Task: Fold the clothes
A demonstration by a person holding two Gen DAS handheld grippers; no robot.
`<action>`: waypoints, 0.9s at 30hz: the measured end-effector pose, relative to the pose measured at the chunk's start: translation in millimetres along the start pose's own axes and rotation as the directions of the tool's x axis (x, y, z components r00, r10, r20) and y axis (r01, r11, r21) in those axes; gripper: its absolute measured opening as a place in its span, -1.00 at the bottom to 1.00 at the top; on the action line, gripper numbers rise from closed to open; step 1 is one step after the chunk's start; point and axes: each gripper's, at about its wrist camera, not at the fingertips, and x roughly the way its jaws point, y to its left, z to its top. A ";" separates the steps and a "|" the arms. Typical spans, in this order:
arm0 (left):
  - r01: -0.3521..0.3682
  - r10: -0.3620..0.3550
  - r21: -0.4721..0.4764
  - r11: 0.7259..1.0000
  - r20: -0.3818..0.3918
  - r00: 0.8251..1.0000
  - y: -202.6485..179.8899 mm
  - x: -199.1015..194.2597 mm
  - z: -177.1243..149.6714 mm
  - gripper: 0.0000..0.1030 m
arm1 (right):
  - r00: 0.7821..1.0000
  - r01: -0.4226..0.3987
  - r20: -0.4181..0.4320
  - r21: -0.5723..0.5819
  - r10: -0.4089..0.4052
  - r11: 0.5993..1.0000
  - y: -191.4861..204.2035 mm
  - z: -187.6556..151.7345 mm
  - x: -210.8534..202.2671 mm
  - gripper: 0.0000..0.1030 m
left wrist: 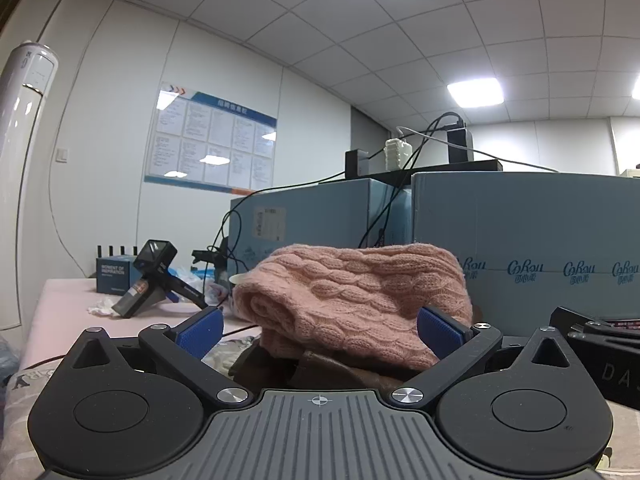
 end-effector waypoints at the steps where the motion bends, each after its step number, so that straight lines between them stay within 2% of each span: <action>1: -0.003 0.003 -0.001 1.000 -0.001 1.000 0.2 0.0 0.0 1.00 | 1.000 -0.003 0.005 -0.009 0.003 1.000 1.6 0.0 -0.7 1.00; 27: -0.022 0.023 -0.010 1.000 0.043 0.999 2.5 -6.7 1.7 1.00 | 1.000 0.015 0.019 -0.036 -0.014 0.999 8.4 -0.6 -2.9 1.00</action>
